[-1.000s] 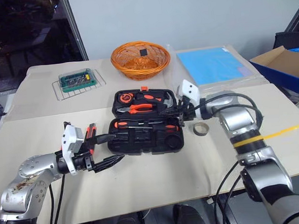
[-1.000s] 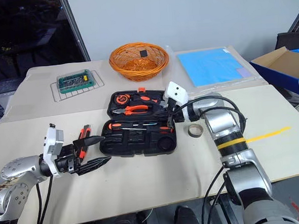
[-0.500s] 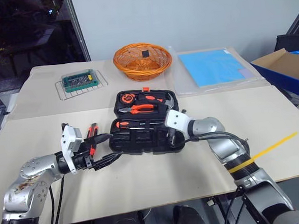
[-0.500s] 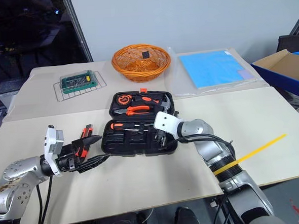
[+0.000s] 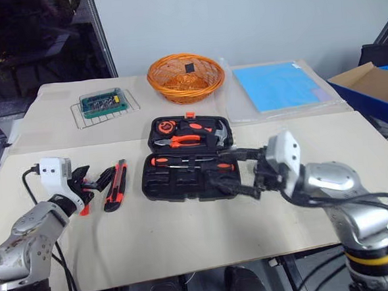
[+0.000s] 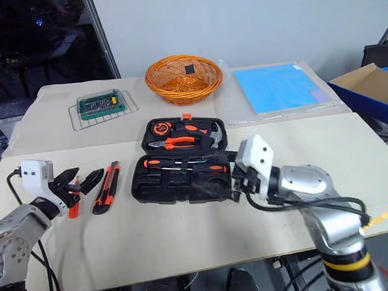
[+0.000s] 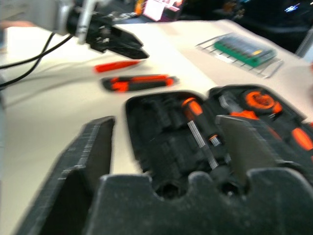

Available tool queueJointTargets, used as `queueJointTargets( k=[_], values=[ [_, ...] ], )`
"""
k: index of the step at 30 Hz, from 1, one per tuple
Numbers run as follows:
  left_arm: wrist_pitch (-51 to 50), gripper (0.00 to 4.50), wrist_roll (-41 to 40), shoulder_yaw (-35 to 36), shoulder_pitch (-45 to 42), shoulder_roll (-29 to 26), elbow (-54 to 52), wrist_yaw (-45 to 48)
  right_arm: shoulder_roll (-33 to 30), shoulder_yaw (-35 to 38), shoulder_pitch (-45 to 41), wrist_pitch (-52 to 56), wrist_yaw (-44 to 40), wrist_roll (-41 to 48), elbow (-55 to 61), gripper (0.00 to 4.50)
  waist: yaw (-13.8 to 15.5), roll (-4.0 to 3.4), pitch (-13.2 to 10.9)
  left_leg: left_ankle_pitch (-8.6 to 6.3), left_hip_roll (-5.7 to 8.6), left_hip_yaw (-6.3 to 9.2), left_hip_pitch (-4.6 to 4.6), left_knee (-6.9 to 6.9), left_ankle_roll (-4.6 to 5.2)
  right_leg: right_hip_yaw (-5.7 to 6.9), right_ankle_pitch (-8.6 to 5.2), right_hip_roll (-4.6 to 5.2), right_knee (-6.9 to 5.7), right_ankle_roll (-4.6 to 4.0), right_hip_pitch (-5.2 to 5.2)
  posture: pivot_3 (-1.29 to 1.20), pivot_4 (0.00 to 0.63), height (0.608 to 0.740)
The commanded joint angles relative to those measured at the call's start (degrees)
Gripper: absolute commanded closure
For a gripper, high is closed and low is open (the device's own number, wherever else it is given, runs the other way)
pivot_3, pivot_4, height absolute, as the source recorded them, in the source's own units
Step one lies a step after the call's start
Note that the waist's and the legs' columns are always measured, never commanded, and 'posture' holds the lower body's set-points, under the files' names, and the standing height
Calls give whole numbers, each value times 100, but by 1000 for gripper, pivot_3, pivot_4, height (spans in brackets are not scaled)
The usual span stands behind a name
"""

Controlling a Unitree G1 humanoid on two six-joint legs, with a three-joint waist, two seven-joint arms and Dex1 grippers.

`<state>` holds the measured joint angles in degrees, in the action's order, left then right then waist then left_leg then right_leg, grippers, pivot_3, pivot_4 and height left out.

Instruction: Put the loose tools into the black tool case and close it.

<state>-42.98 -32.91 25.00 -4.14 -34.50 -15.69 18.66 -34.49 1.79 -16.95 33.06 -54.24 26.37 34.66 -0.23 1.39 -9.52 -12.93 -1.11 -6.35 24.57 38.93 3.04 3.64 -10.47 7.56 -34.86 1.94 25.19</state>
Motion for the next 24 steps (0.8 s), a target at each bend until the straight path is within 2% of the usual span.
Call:
queueJointTargets(
  k=[1,4,10,14,19,20,22,24],
  values=[
    [-641,0,193,130,-35,-103,-464,-645,-245,243,146,-105,-161,382,251,116,23,1,0,1,0,0,0,0,-3,0,-5,0,-2,-8,1,0,150,740],
    [-1120,0,383,183,-30,80,-545,-1199,-409,290,190,-356,-252,360,185,116,60,2,-1,0,0,1,-1,0,-4,0,-8,1,-1,-15,0,0,150,740],
    [-1169,0,736,15,46,209,-315,-1384,-452,125,65,-549,-91,203,115,116,91,18,-3,0,1,1,2,-1,-4,0,2,2,-1,-28,3,0,150,740],
    [-1195,1032,675,-5,102,297,-306,-1234,-531,146,139,-663,-119,187,88,0,93,19,-2,-1,1,1,2,0,-5,0,-3,5,1,-44,3,0,150,740],
    [-914,2909,668,68,129,304,-377,-998,-512,161,155,-701,-5,197,43,0,92,20,-2,-2,1,0,2,-1,-5,0,-6,8,0,-54,5,0,150,740],
    [-682,3176,560,152,60,338,-393,-825,-516,153,195,-733,30,147,30,0,93,20,-2,-2,1,1,2,-1,-6,0,-6,8,0,-55,5,0,150,740],
    [-214,3176,518,138,-18,258,-455,-453,-509,175,255,-776,123,80,35,0,95,25,-5,-2,1,0,3,-1,-6,0,-4,8,0,-59,5,0,150,740],
    [-25,3176,70,178,-380,259,-522,52,-436,301,330,-618,317,233,114,0,123,29,-7,-2,2,1,6,0,-6,3,2,10,1,-71,6,0,150,740]
  ],
)
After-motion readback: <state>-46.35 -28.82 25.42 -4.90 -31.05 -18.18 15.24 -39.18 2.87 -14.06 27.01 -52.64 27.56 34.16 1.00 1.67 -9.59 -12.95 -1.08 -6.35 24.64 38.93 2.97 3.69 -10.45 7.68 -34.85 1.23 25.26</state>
